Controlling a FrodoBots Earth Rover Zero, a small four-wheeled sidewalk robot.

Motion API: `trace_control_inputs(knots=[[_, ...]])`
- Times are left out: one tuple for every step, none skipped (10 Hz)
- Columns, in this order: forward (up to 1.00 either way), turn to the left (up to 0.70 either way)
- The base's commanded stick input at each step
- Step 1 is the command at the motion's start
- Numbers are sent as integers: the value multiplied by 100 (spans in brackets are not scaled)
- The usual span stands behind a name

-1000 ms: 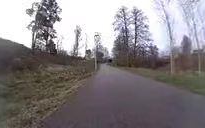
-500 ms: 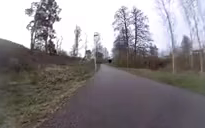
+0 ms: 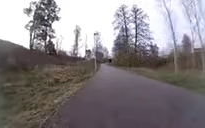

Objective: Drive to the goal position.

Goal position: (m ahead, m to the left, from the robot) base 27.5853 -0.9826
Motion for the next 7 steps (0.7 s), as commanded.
trace_control_inputs(knots=[[70,0],[70,0],[70,0],[70,0],[70,0],[70,0],[70,0]])
